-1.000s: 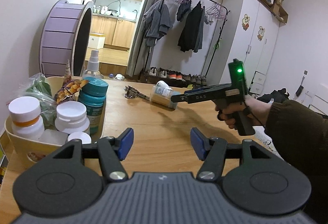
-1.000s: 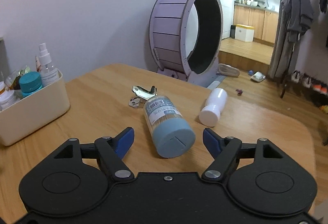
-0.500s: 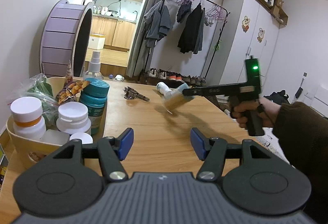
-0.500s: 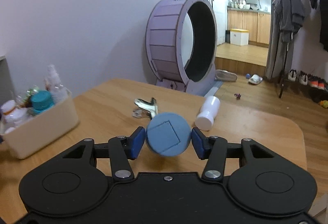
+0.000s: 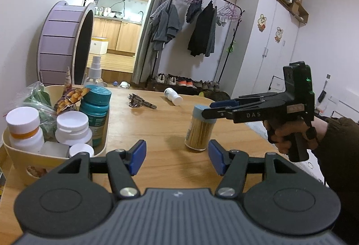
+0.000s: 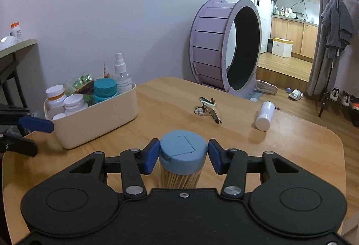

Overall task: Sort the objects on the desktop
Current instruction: 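Carry the toothpick jar into the cream basket and open the right gripper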

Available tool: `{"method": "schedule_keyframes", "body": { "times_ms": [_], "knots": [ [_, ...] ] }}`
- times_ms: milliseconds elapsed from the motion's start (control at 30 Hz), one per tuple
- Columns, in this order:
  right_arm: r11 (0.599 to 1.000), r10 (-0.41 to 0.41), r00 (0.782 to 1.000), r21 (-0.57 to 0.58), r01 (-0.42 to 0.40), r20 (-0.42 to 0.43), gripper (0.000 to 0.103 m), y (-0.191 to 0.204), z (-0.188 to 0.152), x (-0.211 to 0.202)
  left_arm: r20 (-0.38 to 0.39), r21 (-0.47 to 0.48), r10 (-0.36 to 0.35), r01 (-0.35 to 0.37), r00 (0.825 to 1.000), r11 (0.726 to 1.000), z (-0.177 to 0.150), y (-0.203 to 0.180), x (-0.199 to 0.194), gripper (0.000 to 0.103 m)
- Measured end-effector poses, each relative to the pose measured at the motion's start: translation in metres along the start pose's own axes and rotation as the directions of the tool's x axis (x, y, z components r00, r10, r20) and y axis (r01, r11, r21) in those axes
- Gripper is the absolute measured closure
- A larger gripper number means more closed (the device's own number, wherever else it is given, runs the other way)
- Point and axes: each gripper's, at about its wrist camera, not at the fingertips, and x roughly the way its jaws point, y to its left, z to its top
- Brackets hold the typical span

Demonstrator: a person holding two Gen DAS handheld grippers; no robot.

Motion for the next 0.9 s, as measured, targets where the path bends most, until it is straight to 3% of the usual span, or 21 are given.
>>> {"method": "schedule_keyframes", "body": {
  "times_ms": [267,367,400,433,567,667,900],
  "knots": [
    [0.999,-0.001,1.000,0.038,0.000,0.009,0.039,-0.005,-0.004,0.001,0.000,0.004,0.002,-0.002,1.000,1.000,-0.001,-0.001,0.001,0.043],
    [0.999,0.013,1.000,0.039,-0.013,-0.007,0.039,-0.004,-0.004,0.010,0.000,0.003,0.005,-0.005,1.000,1.000,-0.001,0.000,0.001,0.043],
    [0.999,0.015,1.000,0.040,-0.014,-0.013,0.041,-0.003,-0.004,0.012,0.002,0.002,0.006,-0.006,1.000,1.000,-0.001,0.000,0.000,0.043],
    [0.999,0.016,1.000,0.040,-0.016,-0.019,0.053,-0.003,-0.004,0.015,0.003,0.002,0.007,-0.007,1.000,1.000,-0.001,0.001,-0.001,0.043],
    [0.999,0.024,0.999,0.044,-0.022,-0.038,0.055,-0.001,-0.002,0.023,0.012,-0.003,0.013,-0.013,1.000,1.000,-0.001,0.003,-0.005,0.043],
    [0.996,0.045,0.999,0.072,-0.046,0.004,0.055,-0.001,0.013,0.018,0.026,-0.013,0.019,-0.019,0.999,1.000,0.000,0.006,-0.011,0.043],
    [0.988,0.154,0.981,0.012,-0.156,0.122,0.055,0.026,0.086,0.017,0.080,-0.039,0.063,-0.060,0.995,0.997,0.003,0.018,-0.032,0.043]
  ]
}}
